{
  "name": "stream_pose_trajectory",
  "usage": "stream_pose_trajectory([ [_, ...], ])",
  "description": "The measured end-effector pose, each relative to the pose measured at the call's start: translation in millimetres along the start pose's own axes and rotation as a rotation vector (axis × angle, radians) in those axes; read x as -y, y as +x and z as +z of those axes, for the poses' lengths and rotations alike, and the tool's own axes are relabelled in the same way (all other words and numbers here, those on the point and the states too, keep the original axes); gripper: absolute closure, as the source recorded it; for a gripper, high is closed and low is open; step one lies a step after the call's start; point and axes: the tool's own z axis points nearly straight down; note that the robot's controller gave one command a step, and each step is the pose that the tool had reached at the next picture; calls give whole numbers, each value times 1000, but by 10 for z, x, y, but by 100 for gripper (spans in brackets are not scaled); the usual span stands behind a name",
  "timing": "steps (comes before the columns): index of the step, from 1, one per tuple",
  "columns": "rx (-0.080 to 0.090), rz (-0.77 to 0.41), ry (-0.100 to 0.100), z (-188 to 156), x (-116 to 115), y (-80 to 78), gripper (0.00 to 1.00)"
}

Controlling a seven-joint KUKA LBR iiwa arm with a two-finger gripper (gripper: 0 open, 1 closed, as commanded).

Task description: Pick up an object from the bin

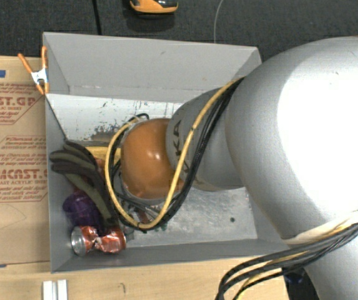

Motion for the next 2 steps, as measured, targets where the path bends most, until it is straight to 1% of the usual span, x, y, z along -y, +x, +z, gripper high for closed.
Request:
stream_pose_trajectory([
  [1,-3,18,-1,-289,-139,-204,100],
  [2,0,19,-2,-357,-173,-250,100],
])
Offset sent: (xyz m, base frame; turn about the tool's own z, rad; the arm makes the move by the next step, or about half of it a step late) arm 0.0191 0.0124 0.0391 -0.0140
